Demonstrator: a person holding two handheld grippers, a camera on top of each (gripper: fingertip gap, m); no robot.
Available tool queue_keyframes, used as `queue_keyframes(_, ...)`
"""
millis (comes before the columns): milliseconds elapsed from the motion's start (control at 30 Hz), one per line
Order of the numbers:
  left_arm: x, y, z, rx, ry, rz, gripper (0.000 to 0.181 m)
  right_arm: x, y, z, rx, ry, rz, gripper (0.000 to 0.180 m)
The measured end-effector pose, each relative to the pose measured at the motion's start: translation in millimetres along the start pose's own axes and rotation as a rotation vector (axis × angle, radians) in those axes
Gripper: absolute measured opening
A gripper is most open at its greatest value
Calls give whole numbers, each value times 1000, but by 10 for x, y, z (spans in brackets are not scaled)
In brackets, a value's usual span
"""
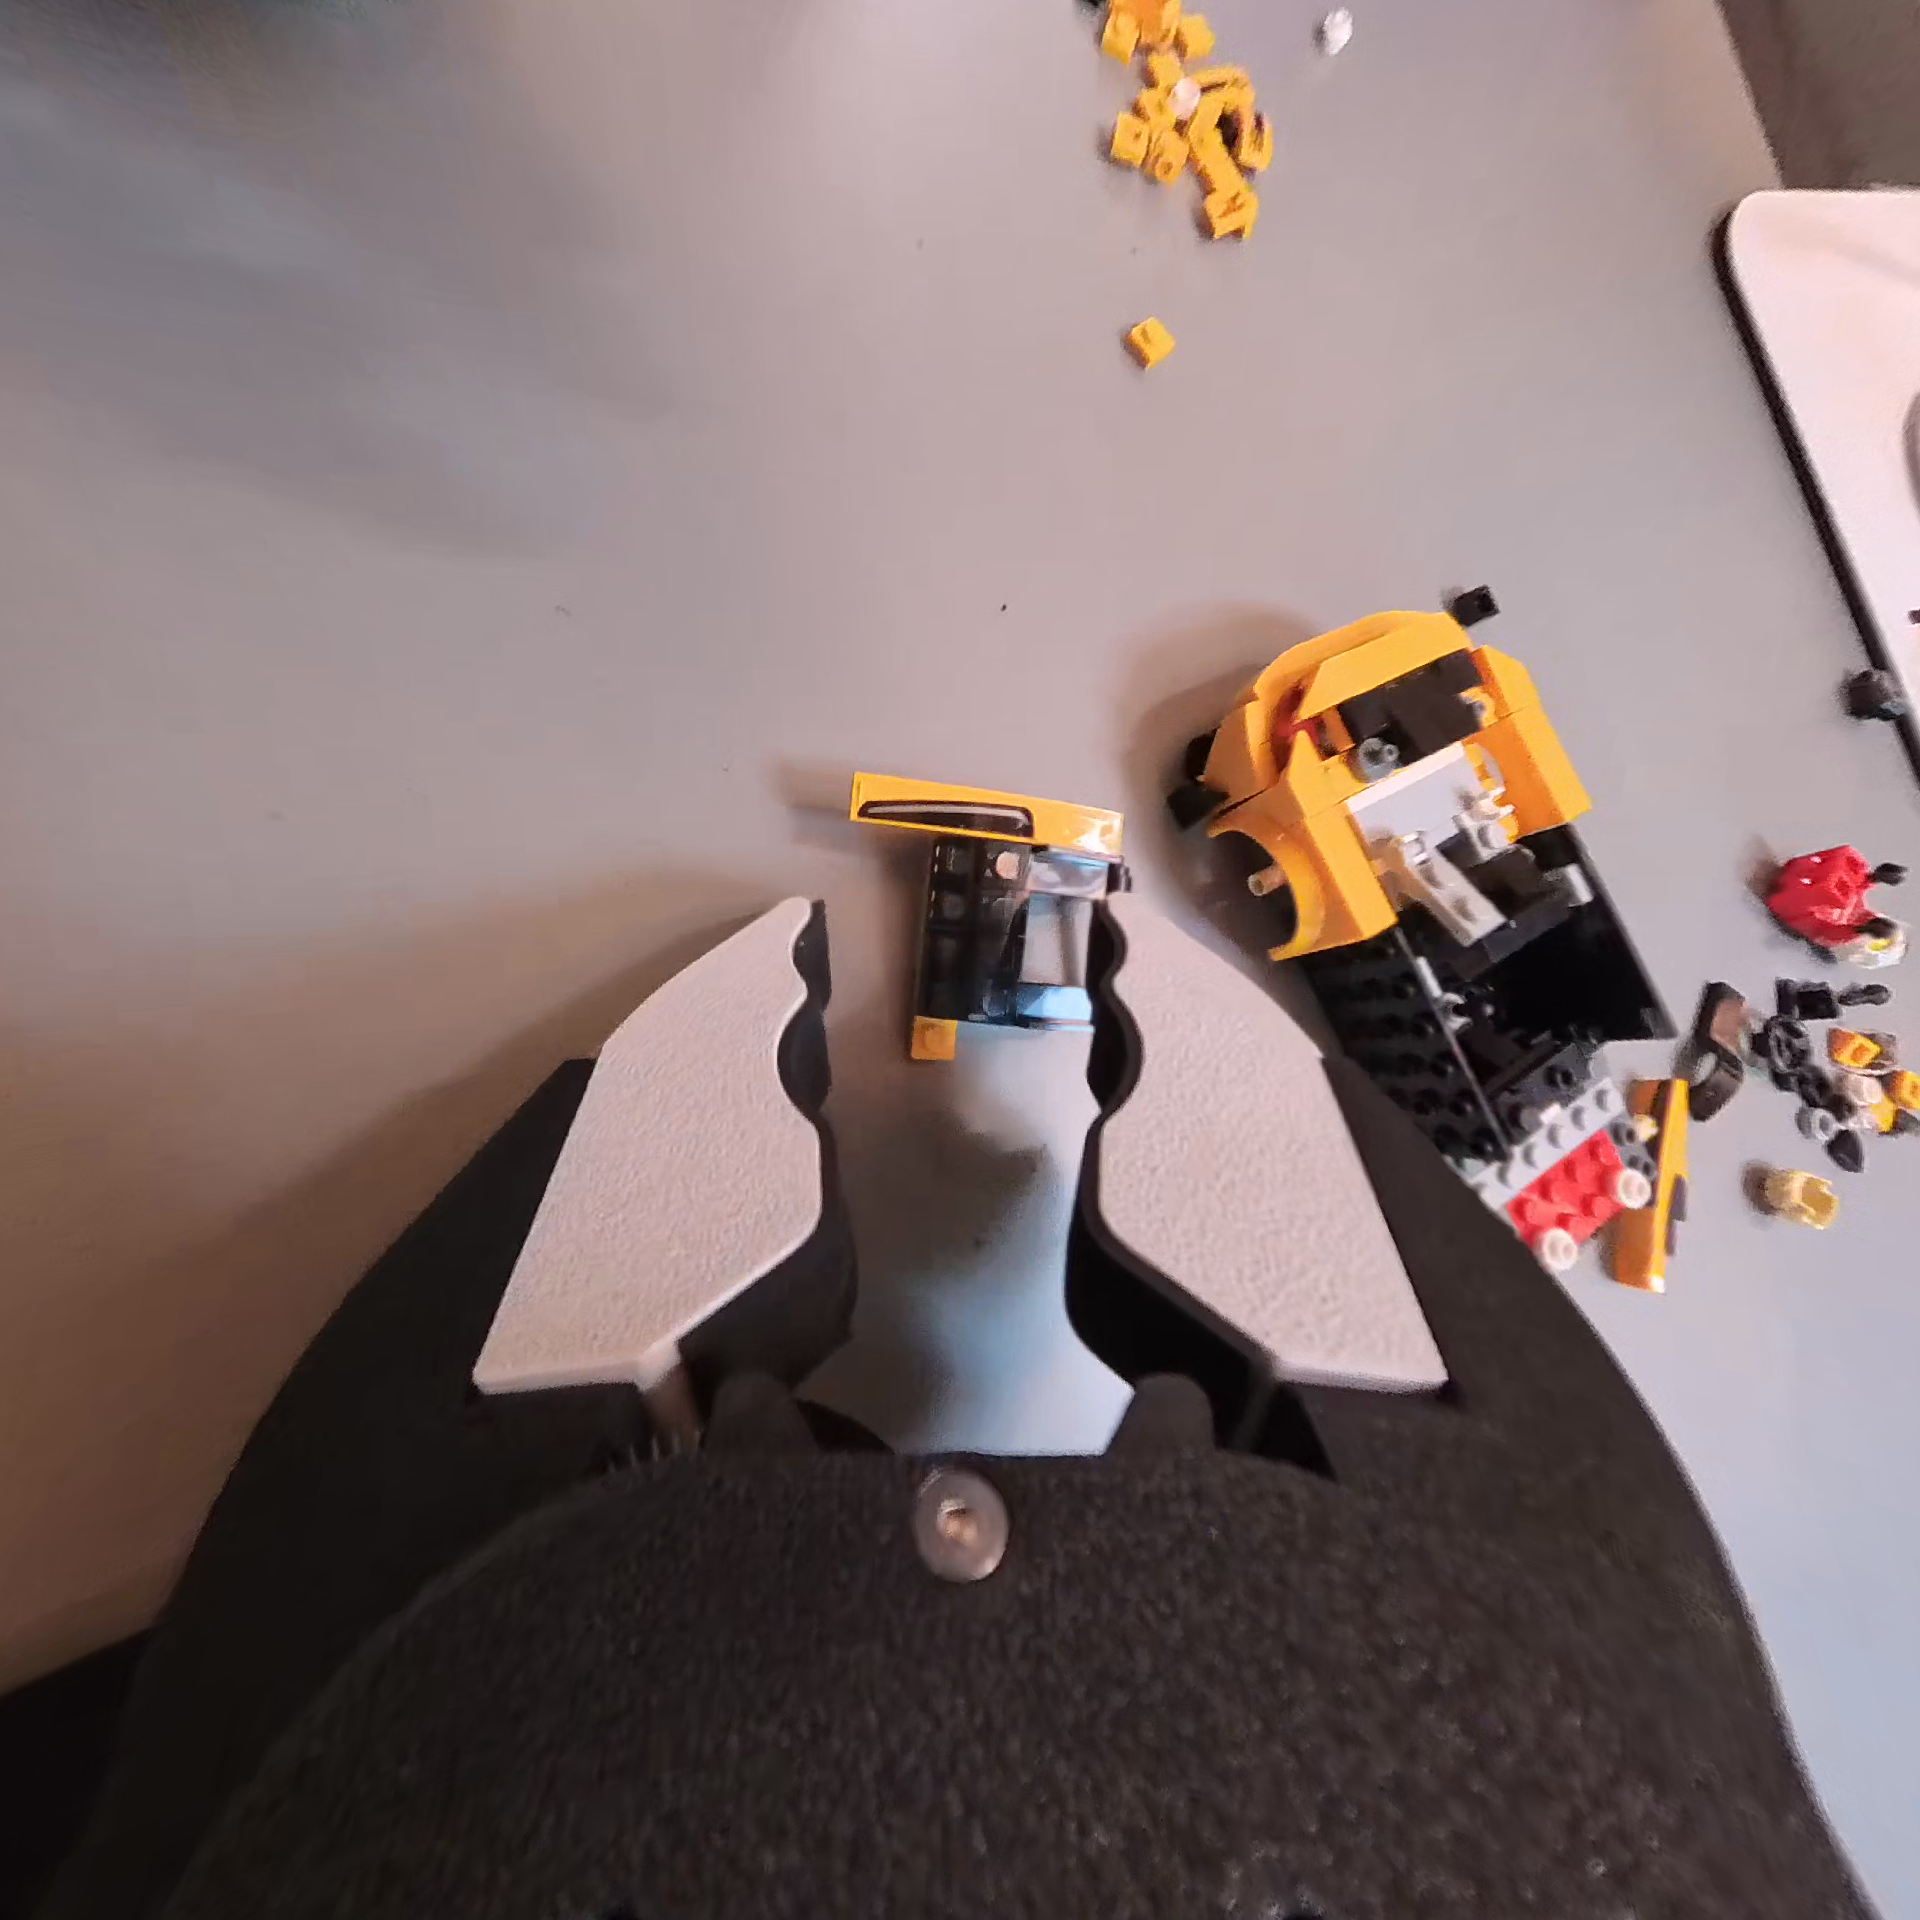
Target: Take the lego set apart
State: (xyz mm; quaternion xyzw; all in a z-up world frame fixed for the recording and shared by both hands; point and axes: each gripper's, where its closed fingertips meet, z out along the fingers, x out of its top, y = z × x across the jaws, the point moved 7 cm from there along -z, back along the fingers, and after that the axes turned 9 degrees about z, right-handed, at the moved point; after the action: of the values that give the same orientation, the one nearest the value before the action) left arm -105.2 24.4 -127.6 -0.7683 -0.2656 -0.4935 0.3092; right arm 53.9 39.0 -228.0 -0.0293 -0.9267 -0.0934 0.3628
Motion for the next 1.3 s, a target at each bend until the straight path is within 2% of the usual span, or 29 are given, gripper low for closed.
queue_keyframes(133,-154,-117,108,60,83,-84,34,-11,25,30,-34,-10,-6,34)
queue_keyframes(267,-430,-178,125,76,35,-139,33,-8,79,29,-74,6,6,31)
queue_keyframes(433,-491,-255,62,114,52,-164,32,24,116,-24,-89,74,23,30)
queue_keyframes(633,-480,-278,15,206,54,-117,27,197,163,-264,-11,346,131,30)
queue_keyframes(833,-426,-257,-30,268,55,-94,1,252,404,-423,-230,530,213,26)
queue_keyframes(933,-386,-276,-10,314,61,-77,0,314,516,-562,-287,669,330,0)
queue_keyframes(1033,-286,-356,27,370,66,-35,2,515,607,-679,-308,754,377,0)
queue_keyframes(1167,10,-598,36,445,94,-3,2,1002,740,-764,-379,763,335,0)
queue_keyframes(1300,176,-813,-3,525,175,-60,1,1288,850,-665,-325,845,481,0)
